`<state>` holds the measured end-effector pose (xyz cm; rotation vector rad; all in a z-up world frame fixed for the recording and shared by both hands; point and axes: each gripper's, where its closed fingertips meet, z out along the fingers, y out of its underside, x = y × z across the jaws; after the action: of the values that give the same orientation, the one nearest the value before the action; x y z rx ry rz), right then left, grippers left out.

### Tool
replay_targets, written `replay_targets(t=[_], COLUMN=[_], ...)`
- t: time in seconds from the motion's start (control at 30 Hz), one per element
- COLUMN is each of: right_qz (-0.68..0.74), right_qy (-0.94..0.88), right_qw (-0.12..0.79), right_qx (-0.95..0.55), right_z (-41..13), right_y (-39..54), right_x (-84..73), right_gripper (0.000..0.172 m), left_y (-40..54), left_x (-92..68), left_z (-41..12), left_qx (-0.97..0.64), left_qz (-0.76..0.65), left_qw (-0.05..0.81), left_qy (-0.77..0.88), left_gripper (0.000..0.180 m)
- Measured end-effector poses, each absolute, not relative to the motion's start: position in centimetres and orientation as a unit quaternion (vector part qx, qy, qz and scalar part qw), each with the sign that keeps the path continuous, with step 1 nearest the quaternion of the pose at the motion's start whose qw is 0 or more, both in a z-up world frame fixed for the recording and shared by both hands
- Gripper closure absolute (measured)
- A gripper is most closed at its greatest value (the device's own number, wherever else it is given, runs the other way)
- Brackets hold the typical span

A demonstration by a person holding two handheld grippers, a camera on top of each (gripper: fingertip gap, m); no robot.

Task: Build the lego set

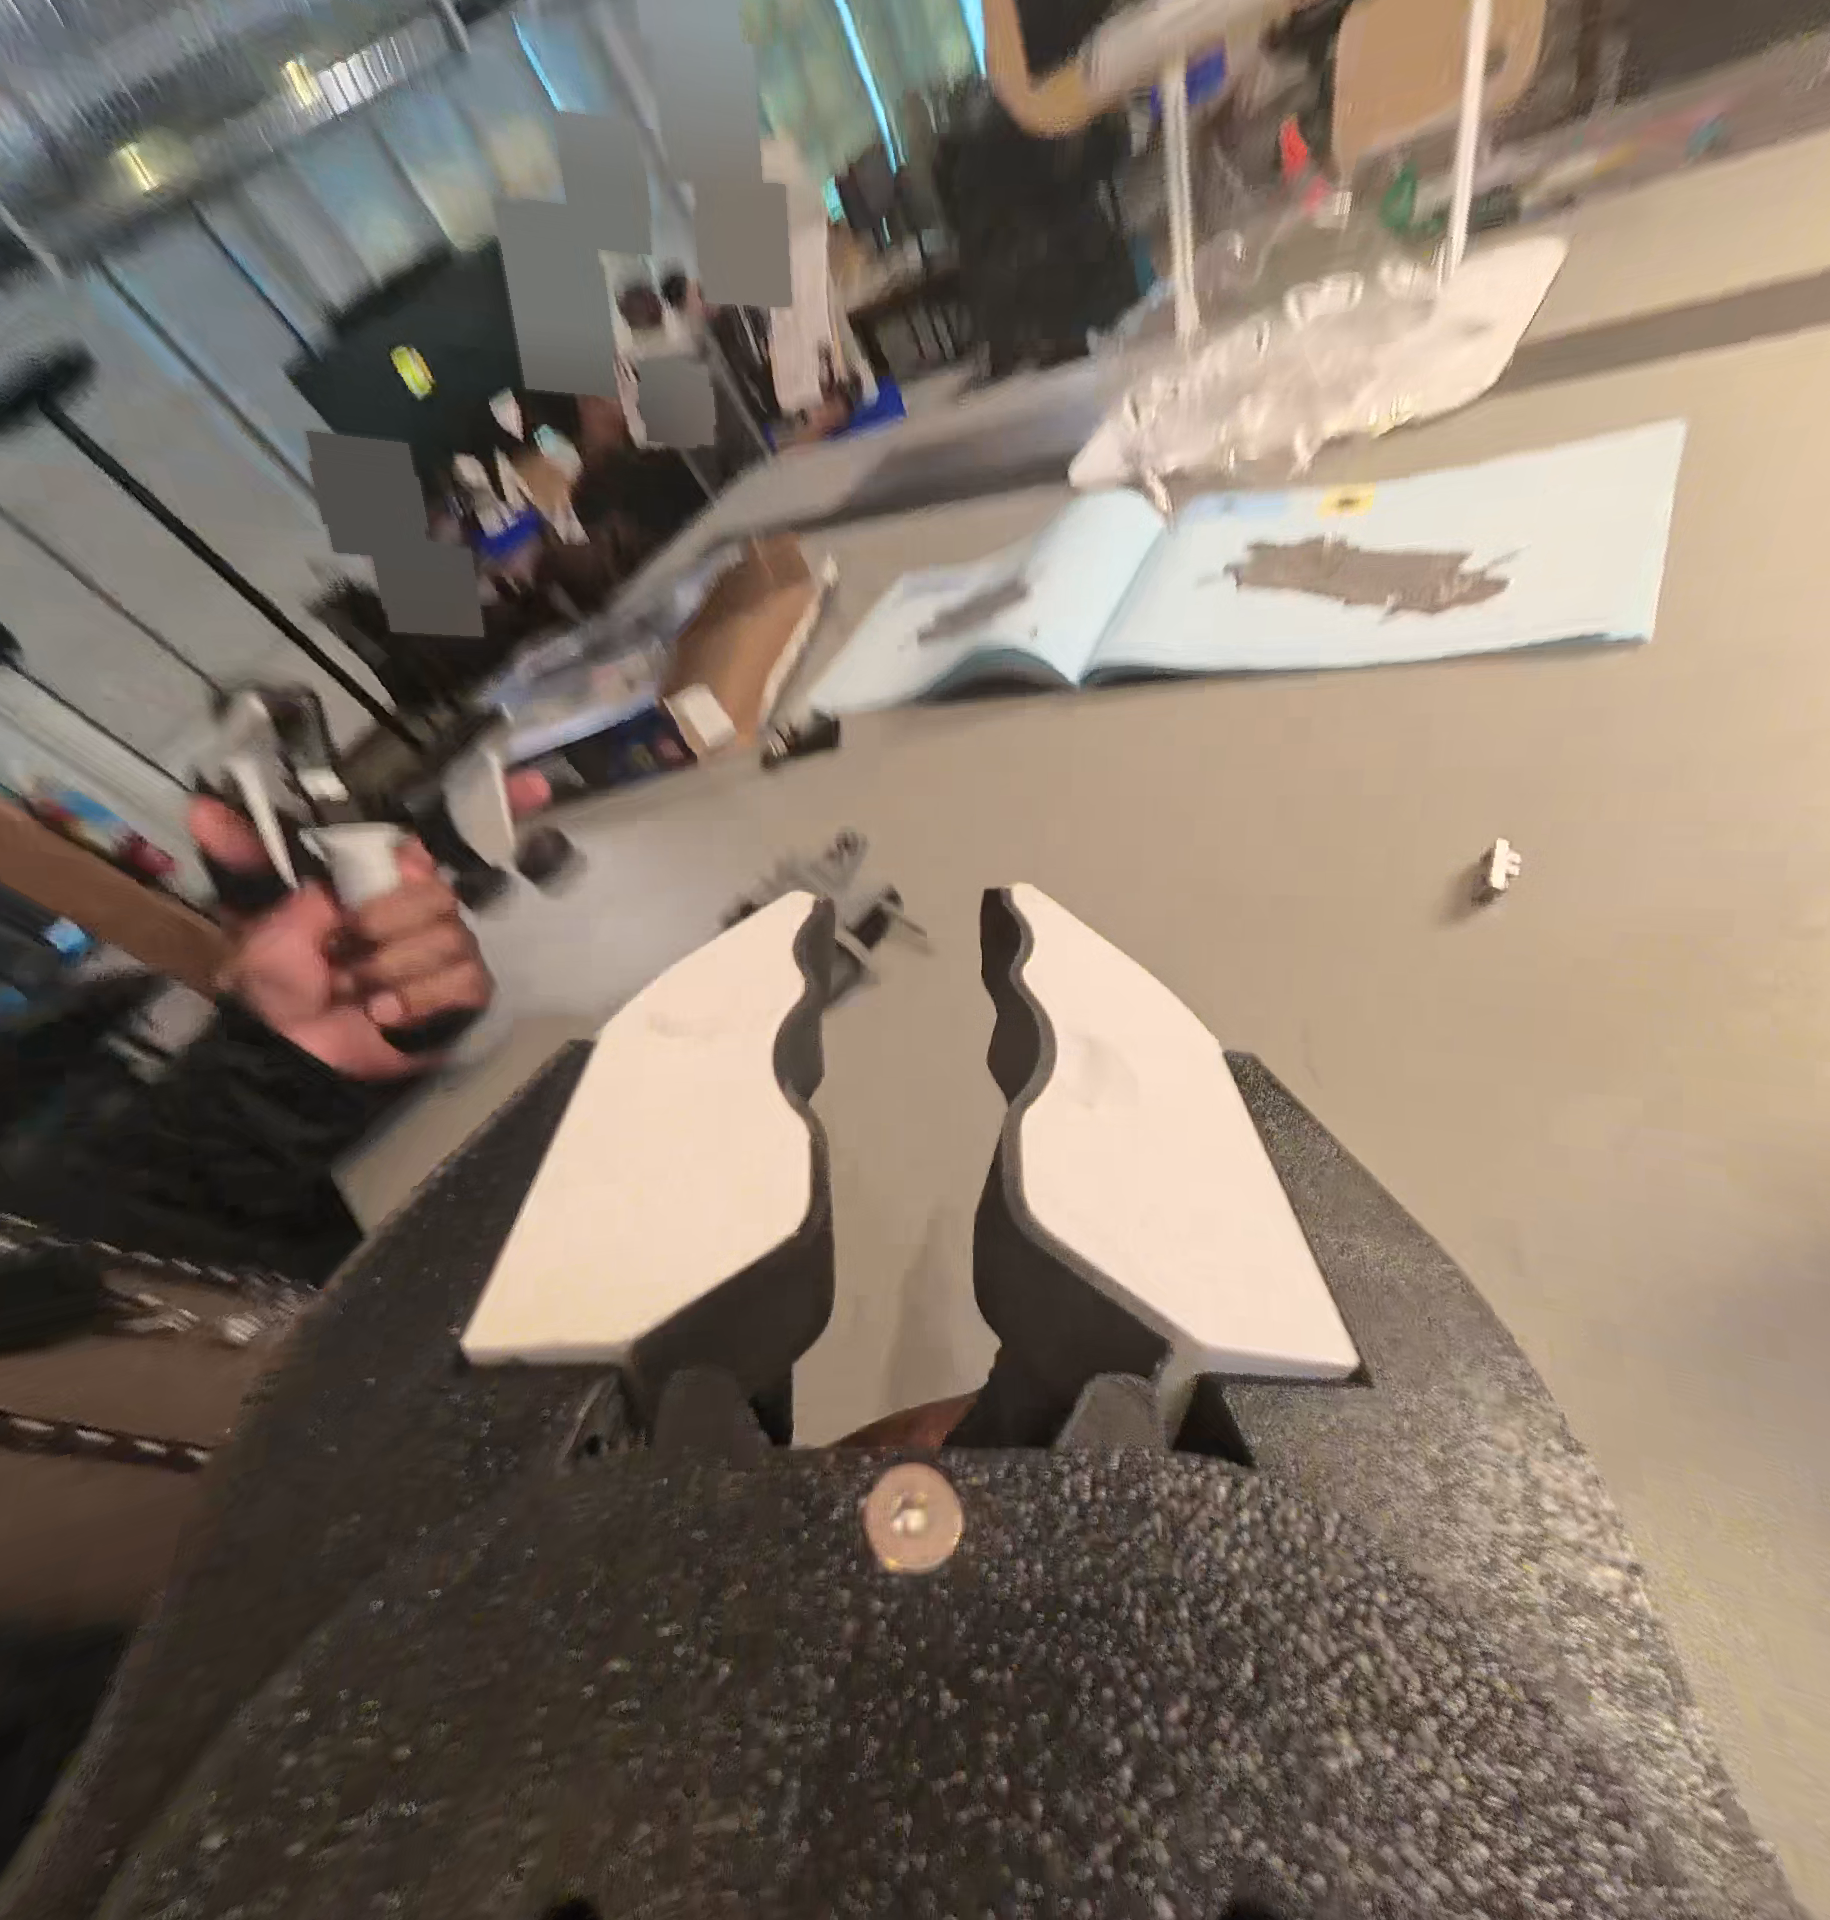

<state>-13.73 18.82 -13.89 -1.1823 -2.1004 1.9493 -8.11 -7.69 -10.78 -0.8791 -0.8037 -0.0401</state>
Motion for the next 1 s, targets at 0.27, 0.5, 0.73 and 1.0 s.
replay_targets(t=[0.27,0.5,0.73,1.0], right_qz=[0.693,0.646,0.586,0.568], right_qy=[-0.617,-0.670,-0.726,-0.746], right_qw=[0.077,0.114,0.165,0.159], right_qx=[-0.365,-0.347,-0.320,-0.311], right_z=[-6.9,-8.7,-12.1,-14.4], right_y=[22.2,20.7,19.3,21.6], right_x=[-14.3,-15.1,-15.6,-16.4], right_gripper=[0.144,0.144,0.144,0.144], left_y=[-17.3,-19.1,-14.8,-11.6], left_x=[-4.0,-3.1,-5.8,-8.9], left_z=[-5.6,-6.4,-8.9,-10.2], left_qx=[-0.324,-0.332,-0.403,-0.446], left_qz=[0.083,0.145,0.191,0.214], left_qw=[0.866,0.839,0.776,0.738], left_qy=[-0.372,-0.407,-0.446,-0.459], left_gripper=[0.101,0.100,0.104,0.110])
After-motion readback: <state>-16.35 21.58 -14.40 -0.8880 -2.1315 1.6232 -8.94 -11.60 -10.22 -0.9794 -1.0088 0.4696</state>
